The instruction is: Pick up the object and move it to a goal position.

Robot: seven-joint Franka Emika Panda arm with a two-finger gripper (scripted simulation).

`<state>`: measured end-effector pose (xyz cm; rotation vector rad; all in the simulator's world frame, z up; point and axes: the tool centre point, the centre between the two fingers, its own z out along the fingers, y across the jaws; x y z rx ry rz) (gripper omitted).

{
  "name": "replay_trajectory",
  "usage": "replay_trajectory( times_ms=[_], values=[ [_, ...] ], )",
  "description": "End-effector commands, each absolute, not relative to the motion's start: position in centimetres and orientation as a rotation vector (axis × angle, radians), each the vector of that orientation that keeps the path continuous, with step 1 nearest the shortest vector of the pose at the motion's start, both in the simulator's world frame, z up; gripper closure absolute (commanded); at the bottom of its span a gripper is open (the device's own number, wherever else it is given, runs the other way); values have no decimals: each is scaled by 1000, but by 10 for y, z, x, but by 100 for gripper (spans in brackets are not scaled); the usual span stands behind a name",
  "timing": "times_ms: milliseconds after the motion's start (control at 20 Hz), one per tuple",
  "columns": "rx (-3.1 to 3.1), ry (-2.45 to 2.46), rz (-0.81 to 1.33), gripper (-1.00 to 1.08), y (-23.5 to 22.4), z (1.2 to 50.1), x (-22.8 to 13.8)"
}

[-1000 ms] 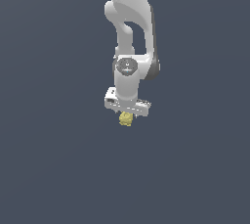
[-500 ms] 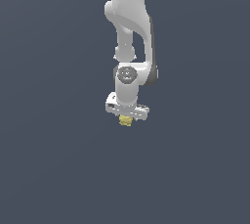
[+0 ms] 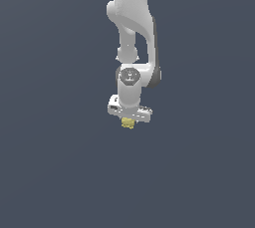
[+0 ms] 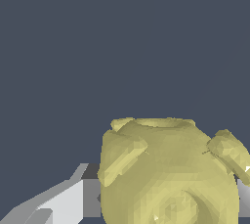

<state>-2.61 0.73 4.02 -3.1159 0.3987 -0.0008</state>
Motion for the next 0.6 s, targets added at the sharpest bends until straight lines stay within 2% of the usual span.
replay_trajectory(
  times_ms=[0,550],
  values=[
    [-3116,399,-2,108,7,40,-26],
    [-3116,399,-2,108,8,65,-37]
  ],
)
